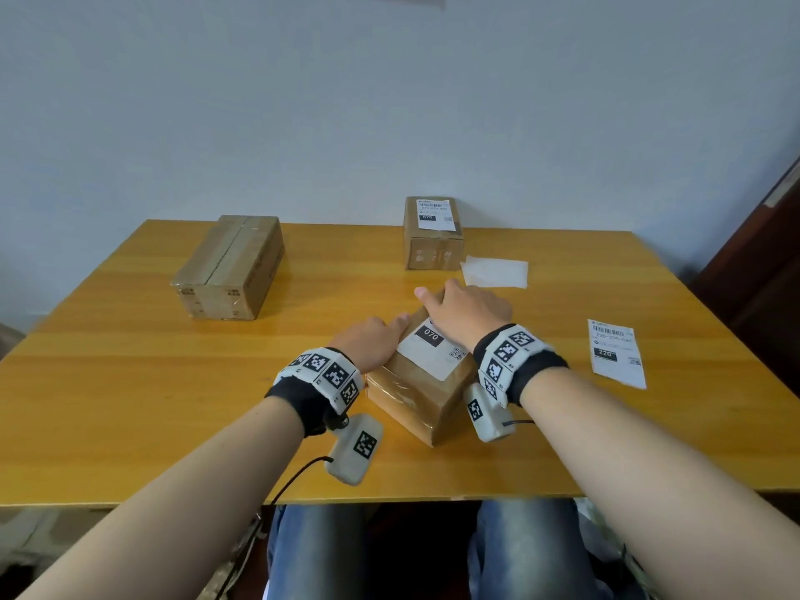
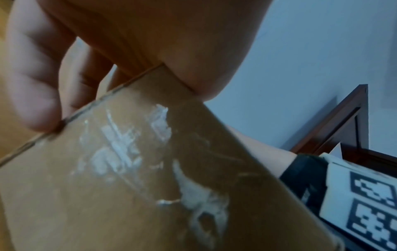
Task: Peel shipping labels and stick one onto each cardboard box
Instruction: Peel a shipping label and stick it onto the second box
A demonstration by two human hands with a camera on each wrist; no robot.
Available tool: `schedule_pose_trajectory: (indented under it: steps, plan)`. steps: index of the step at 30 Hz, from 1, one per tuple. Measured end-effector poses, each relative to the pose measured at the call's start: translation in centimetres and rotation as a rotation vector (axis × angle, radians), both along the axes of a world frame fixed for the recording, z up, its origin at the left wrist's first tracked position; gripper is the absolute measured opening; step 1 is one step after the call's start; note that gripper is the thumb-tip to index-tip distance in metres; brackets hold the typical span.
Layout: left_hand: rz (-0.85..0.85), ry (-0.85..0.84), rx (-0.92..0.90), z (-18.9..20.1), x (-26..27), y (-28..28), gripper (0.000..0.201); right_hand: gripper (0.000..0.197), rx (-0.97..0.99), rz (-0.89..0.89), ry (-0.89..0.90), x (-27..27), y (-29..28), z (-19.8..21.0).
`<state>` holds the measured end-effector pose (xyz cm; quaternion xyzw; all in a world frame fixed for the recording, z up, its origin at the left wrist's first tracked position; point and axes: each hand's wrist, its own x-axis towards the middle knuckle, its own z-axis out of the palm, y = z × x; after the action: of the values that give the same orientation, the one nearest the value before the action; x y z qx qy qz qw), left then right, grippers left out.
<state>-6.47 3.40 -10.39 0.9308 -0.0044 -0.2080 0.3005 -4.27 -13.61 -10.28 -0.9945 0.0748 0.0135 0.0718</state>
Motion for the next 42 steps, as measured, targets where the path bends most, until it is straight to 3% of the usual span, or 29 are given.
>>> schedule_pose_trajectory:
  steps: [5, 13, 22, 29, 35, 42]
  plan:
    - [0.015, -0.02, -0.011, -0.6, 0.1, 0.0, 0.071, 0.074, -0.076, 0.011, -0.047, 0.3, -0.3, -0.5]
    - [0.012, -0.014, 0.004, -0.8, 0.2, 0.3, 0.067, 0.075, 0.013, -0.024, -0.138, 2.1, -2.8, -1.2]
    - [-0.001, -0.002, 0.016, -1.2, 0.8, 0.2, 0.068, 0.06, 0.004, 0.051, -0.239, 3.4, -4.2, -1.6]
    - [0.004, -0.021, 0.031, -1.1, 0.9, 0.1, 0.065, 0.063, 0.065, 0.111, -0.261, 3.7, -4.6, -1.3]
    - [0.004, -0.035, 0.022, -1.0, 0.8, 0.0, 0.066, 0.063, 0.195, 0.087, -0.304, 4.1, -5.0, -1.5]
    - [0.005, -0.05, 0.019, -1.0, 0.5, 0.2, 0.068, 0.059, 0.527, -0.14, -0.236, 5.4, -7.0, -2.3]
